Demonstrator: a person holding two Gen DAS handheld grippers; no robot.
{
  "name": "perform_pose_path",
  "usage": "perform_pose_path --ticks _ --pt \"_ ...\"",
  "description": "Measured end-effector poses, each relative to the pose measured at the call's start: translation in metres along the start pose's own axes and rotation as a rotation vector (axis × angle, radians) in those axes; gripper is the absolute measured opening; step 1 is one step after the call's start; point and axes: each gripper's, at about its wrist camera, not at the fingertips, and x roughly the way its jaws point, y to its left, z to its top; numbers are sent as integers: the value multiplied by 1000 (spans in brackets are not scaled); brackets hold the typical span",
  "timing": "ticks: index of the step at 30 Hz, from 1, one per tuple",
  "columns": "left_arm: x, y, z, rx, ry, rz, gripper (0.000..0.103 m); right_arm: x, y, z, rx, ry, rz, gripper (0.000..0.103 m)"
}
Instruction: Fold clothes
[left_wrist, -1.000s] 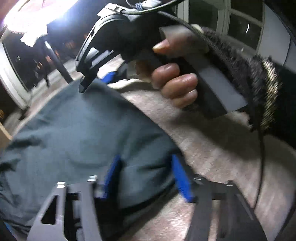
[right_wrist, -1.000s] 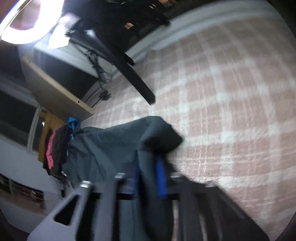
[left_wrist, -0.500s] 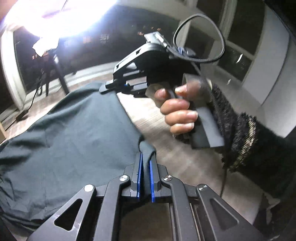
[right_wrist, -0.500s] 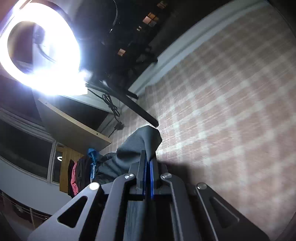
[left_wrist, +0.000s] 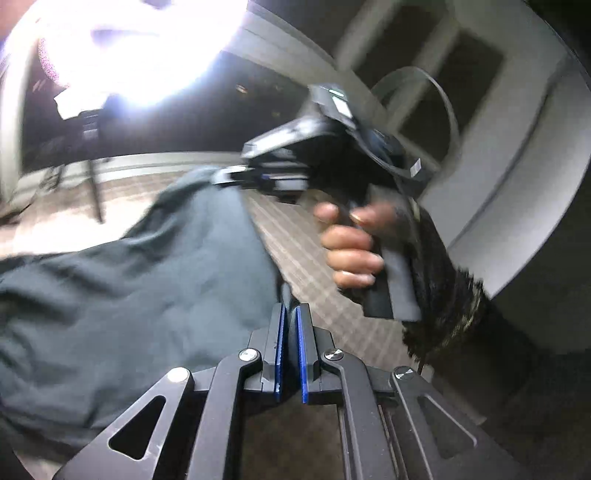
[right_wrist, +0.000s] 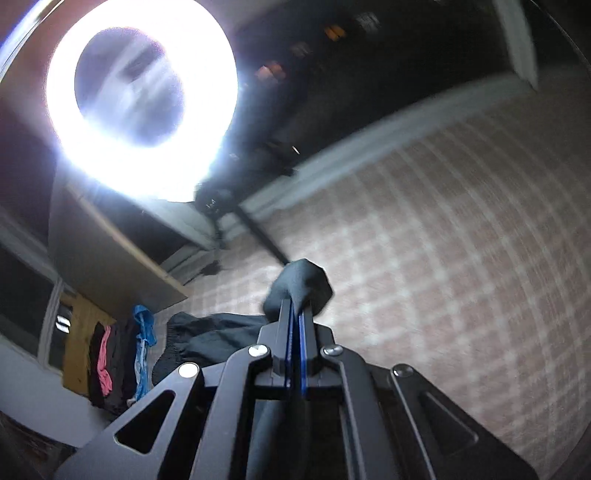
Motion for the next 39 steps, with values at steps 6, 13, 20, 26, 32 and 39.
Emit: perform_pose_path --ticks 6,13,20,26,32,39 --pt "-113 103 -12 -240 -199 91 2 55 138 -10 -225 4 -27 3" --pt "-182 224 -67 -495 -294 221 0 194 255 -48 -393 141 -94 3" --pt "-202 280 -103 -585 -310 298 0 291 291 -79 -440 316 -57 6" --pt "-221 285 -115 -614 -312 344 0 248 297 -66 -448 291 128 36" --pt "-201 265 -89 -512 -250 361 70 125 221 -66 -467 65 59 46" --pt "-145 259 -68 -458 -103 437 5 111 145 -148 -386 196 -46 46"
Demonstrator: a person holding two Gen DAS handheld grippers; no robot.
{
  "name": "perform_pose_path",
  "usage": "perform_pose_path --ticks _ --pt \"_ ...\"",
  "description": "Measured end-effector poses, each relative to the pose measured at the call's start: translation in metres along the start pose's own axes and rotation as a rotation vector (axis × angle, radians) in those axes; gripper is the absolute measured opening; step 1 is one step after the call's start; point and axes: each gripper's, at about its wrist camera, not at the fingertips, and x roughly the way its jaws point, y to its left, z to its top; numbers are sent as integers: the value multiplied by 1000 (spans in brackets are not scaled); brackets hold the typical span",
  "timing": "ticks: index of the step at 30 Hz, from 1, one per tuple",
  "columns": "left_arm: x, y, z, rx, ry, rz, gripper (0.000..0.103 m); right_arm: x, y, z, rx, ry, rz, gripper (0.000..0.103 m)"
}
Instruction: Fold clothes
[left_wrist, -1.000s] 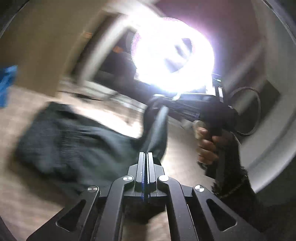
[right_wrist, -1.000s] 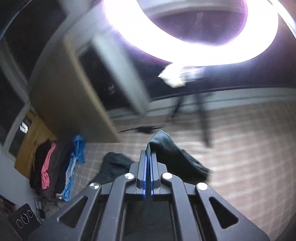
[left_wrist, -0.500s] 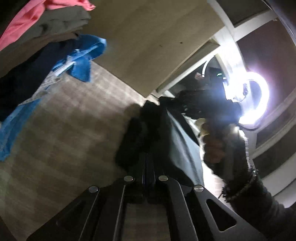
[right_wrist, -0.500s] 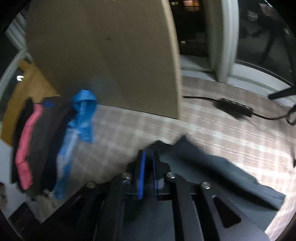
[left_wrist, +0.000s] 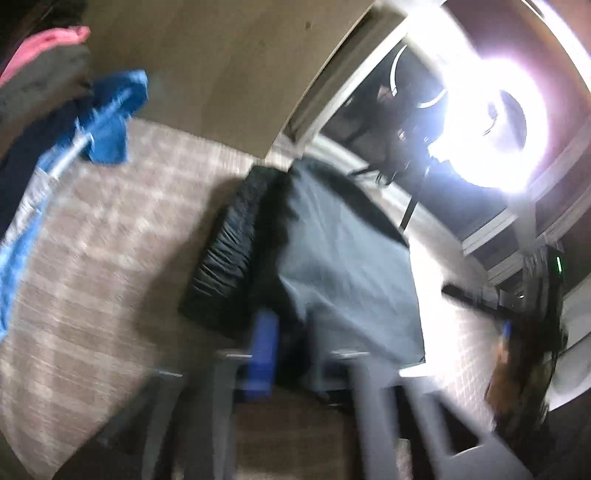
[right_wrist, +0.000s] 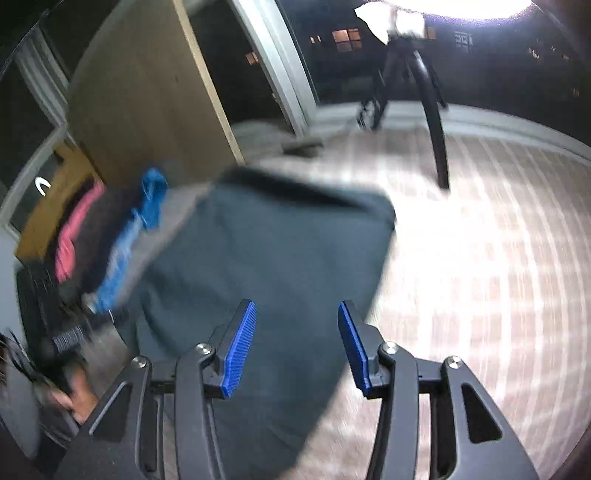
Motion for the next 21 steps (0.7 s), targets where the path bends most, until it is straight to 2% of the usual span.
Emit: perform_pose_path --ticks 2,5,7,9,12,14,16,17,19,21 --pt "-11 -5 2 25 -56 7 5 8 5 -13 -10 20 16 46" --pt "-19 5 8 16 -65 111 6 25 15 -19 -55 68 58 46" --pt "-19 15 12 -1 -46 183 15 29 12 -17 -64 80 72 46" --pt "-17 26 15 -23 -1 233 23 19 -4 -11 -27 41 114 46" --pt "-39 12 13 23 -81 314 24 0 -45 5 36 -32 96 46" --pt "-49 -13 10 64 -113 272 24 -4 -76 16 77 -49 73 44" --pt "-45 -54 2 152 -116 177 24 -2 -98 23 96 -54 71 29" --pt "-35 -76 -5 207 -94 115 24 1 -106 26 101 -53 71 21" --pt "-6 -113 -22 304 -18 3 24 13 -112 31 98 -37 83 17" --pt "30 -139 -42 385 72 -39 25 27 -111 34 102 -13 137 15"
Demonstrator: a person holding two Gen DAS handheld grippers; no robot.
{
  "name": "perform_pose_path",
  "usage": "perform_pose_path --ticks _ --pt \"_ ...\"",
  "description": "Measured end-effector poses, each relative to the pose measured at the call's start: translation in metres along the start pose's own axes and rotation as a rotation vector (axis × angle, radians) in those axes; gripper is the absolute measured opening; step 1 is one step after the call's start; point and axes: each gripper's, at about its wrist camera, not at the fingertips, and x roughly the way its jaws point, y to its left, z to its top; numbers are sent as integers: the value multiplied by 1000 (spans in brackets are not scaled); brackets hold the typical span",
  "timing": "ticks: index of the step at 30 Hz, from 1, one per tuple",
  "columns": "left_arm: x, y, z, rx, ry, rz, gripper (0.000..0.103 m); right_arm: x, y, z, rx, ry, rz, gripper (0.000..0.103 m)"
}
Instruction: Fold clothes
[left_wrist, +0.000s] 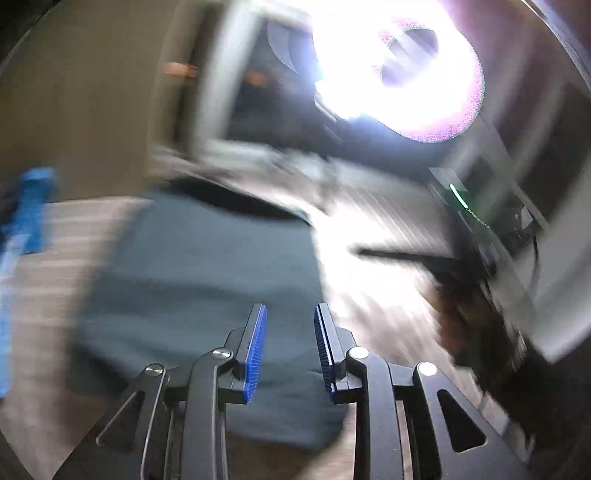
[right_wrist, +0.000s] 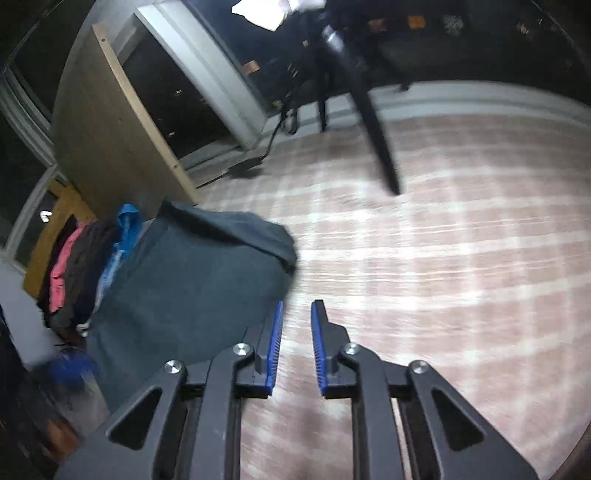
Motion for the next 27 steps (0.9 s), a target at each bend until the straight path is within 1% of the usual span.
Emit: perform_pose_path --ticks 1,3,5,6,7,8,9,10,12,14,17,18,19,20,21,22,24,25,26,27 --pt "17 -8 -5 25 38 -4 24 7 2 1 -2 12 22 15" --pt "43 -11 -14 34 104 1 24 19 8 2 -24 30 48 15" --pt "61 -5 -23 27 162 22 18 35 19 8 -54 41 48 15" --pt "66 -1 -26 27 181 32 15 43 22 13 -69 39 31 13" --pt "67 3 -29 21 186 32 16 51 21 24 -84 22 -15 10" --pt "67 7 -30 12 182 26 16 58 18 35 -86 3 -69 5" --pt "66 9 -30 11 183 26 14 64 11 48 -55 -13 -133 6" --pt "66 9 -30 17 186 30 14 66 2 60 -10 -22 -163 6" --pt "63 9 -29 24 190 33 13 60 -14 73 70 -47 -130 6" --pt "57 10 -25 22 182 30 13 41 -15 70 72 -87 -91 7" --pt "33 14 -12 1 119 15 14 20 -5 47 48 -101 -70 7" --pt "18 16 -4 6 69 28 19 15 2 36 33 -96 -67 7" --pt "5 19 4 11 21 52 29 13 10 27 19 -93 -63 7" --pt "-5 25 10 13 -17 82 35 13 19 21 5 -92 -56 9" --pt "-14 37 14 2 -50 124 43 13 28 15 -10 -92 -49 14" --pt "-20 53 15 -28 -66 163 41 14 37 9 -22 -91 -36 18" --pt "-26 85 13 -92 -70 243 41 17 56 -3 -56 -83 8 40" --pt "-26 100 10 -112 -62 301 41 24 66 -7 -90 -71 8 42" --pt "-25 115 6 -141 -45 355 41 32 75 -11 -124 -54 -11 42" --pt "-24 131 1 -177 -21 406 39 41 80 -13 -154 -30 -63 42"
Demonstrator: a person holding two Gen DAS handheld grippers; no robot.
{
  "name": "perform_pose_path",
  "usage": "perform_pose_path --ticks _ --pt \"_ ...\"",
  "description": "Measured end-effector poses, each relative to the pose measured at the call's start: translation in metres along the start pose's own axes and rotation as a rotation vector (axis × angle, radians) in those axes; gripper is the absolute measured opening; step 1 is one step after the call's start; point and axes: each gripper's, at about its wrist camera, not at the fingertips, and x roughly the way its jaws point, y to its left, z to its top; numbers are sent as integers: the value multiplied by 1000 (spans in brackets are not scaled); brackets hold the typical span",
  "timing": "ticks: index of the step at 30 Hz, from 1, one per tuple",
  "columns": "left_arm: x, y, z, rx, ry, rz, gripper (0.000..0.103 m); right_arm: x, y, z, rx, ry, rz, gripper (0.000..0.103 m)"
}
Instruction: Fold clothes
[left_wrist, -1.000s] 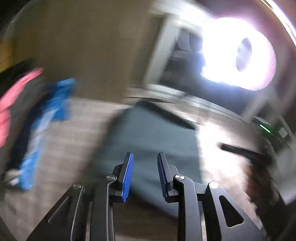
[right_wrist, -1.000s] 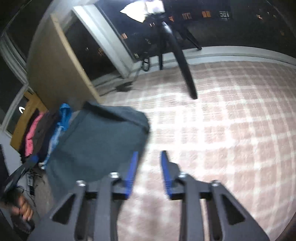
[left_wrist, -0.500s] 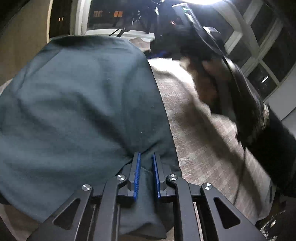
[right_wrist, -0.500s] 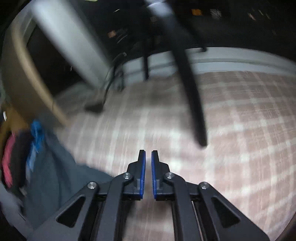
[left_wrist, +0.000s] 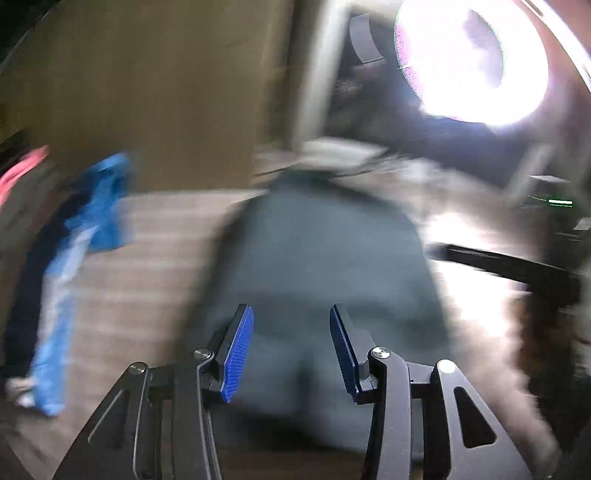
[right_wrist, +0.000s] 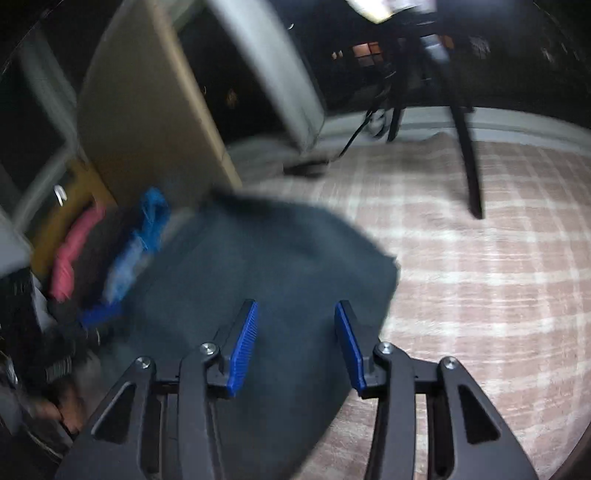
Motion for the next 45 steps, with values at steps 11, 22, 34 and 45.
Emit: perform_pose_path --ticks 11,22,34,45 --pt "-34 2 1 -94 -96 -71 38 -39 -15 -2 63 -25 -211 42" --pt "5 -56 -35 91 52 -32 41 -66 13 -7 -16 -54 -296 52" --pt "-66 10 -53 -207 -4 -15 45 -91 41 -7 -141 -150 -291 60" --pt "-119 21 -53 -315 -70 -118 63 -133 -38 -30 173 -199 58 69"
